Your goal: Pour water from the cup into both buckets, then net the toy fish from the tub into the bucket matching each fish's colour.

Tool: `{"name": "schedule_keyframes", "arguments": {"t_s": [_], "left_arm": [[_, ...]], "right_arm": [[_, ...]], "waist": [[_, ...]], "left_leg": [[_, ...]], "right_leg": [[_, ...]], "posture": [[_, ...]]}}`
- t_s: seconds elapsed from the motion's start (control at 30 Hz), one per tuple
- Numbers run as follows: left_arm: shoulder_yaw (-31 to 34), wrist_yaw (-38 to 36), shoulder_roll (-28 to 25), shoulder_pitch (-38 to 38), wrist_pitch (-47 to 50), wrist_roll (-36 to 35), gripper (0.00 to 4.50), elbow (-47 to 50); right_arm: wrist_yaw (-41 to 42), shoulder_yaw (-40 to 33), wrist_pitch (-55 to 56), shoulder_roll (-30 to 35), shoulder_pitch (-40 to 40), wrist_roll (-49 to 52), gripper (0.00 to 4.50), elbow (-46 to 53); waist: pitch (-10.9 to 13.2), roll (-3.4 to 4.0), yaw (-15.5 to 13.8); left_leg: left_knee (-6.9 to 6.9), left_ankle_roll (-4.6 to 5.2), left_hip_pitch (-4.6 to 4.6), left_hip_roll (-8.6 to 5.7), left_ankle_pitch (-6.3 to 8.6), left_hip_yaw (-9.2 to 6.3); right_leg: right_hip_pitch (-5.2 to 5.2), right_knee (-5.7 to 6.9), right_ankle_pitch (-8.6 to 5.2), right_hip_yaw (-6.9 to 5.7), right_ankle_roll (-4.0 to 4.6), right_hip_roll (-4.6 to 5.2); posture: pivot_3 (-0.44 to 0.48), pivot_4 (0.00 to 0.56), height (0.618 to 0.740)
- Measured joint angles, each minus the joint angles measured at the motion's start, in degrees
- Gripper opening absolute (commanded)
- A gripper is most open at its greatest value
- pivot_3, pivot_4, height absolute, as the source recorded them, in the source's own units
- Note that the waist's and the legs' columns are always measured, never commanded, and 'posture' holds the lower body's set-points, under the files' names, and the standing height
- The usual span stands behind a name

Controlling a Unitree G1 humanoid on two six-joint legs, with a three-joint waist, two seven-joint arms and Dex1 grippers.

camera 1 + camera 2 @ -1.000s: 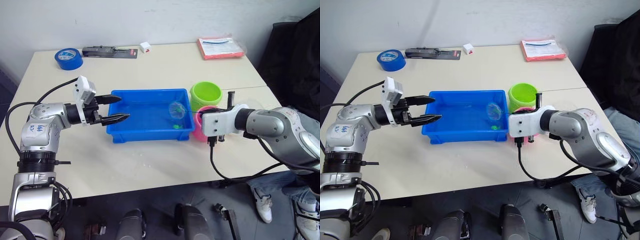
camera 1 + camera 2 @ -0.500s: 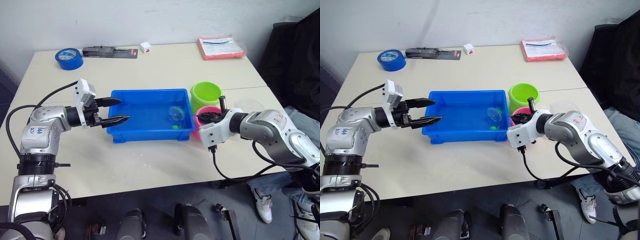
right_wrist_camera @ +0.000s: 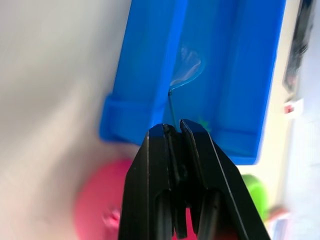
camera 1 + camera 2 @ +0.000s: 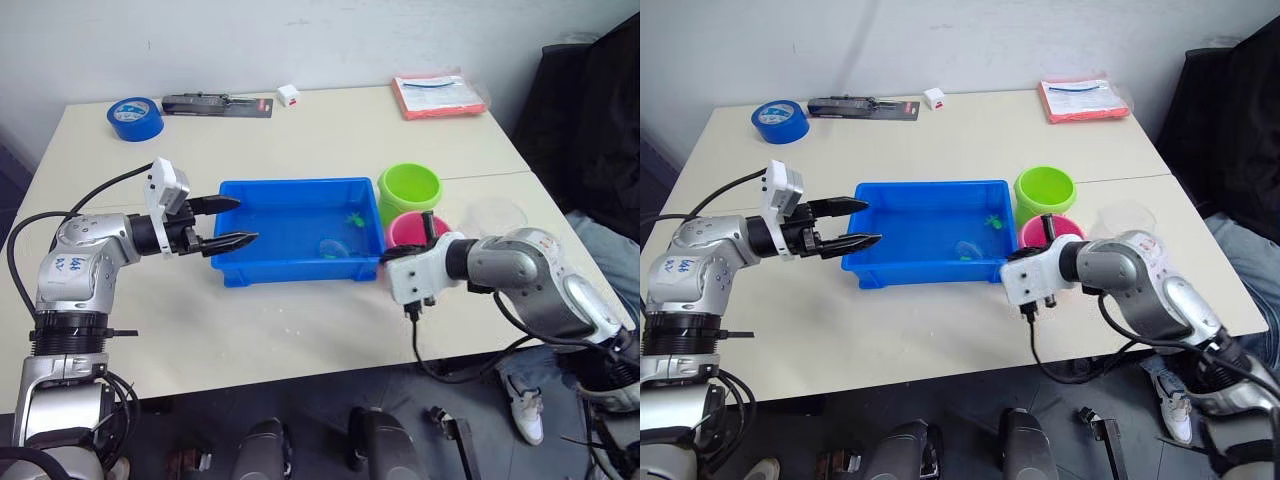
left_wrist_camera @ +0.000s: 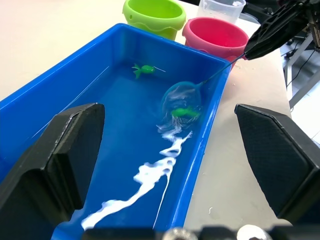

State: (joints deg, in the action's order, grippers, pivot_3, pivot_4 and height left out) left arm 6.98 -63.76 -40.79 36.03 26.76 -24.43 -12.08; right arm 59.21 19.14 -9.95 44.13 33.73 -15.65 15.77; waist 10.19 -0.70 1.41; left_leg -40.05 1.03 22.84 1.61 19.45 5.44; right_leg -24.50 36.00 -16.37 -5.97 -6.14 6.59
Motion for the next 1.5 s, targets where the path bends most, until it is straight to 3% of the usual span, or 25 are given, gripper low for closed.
{"name": "schedule_keyframes", "arguments": {"t_s": [0.37, 0.57, 1.13, 1.33, 1.5], "left_arm": [[0.79, 0.39, -0.53, -0.35, 0.25, -0.09, 4.48, 0.21], [0.91, 0.33, -0.56, -0.37, 0.32, -0.09, 4.48, 0.26], [-0.36, -2.62, -0.53, 2.10, -0.21, 0.00, 4.48, -1.92], [-1.69, -3.51, 0.30, 5.18, -2.40, 0.32, 4.48, -4.87], [-3.87, -4.81, 2.87, 10.07, -5.75, 1.89, 4.48, -10.93]], "right_arm": [[0.32, -2.52, -26.34, -8.38, 5.25, 7.37, 0.78, -2.50], [-1.62, -8.64, -40.51, -11.11, 9.12, 14.97, 0.78, -4.12], [-7.07, -19.69, -54.40, -10.38, 7.64, 31.13, 0.78, 2.40], [-10.18, -28.18, -58.80, -6.92, 5.48, 36.65, 0.78, 8.70], [-15.18, -32.10, -58.99, -3.13, 3.83, 37.09, 0.78, 8.46]], "waist": [[0.00, 0.00, 0.03], [0.00, 0.00, 0.06], [0.00, 0.00, -0.03], [0.00, 0.00, -0.80], [0.00, 0.00, -1.36]], "left_leg": [[0.00, 0.00, 0.01, -0.05, 0.00, 0.02], [0.01, 0.00, 0.01, -0.05, 0.00, 0.02], [0.03, 0.00, 0.01, -0.09, 0.00, 0.04], [0.03, 0.00, 0.02, -0.26, 0.01, 0.07], [0.04, 0.01, 0.03, -0.39, 0.01, 0.07]], "right_leg": [[0.00, 0.01, 0.00, 0.00, 0.00, 0.02], [-0.01, 0.01, 0.00, 0.00, 0.00, 0.00], [-0.02, 0.01, 0.00, 0.01, 0.00, 0.02], [-0.03, 0.00, 0.00, 0.04, 0.00, 0.02], [-0.04, -0.01, 0.00, 0.03, -0.01, 0.05]], "posture": [[0.000, 0.150, 0.737], [0.000, 0.150, 0.737], [0.000, 0.150, 0.737], [0.000, 0.150, 0.737], [0.000, 0.150, 0.737]]}}
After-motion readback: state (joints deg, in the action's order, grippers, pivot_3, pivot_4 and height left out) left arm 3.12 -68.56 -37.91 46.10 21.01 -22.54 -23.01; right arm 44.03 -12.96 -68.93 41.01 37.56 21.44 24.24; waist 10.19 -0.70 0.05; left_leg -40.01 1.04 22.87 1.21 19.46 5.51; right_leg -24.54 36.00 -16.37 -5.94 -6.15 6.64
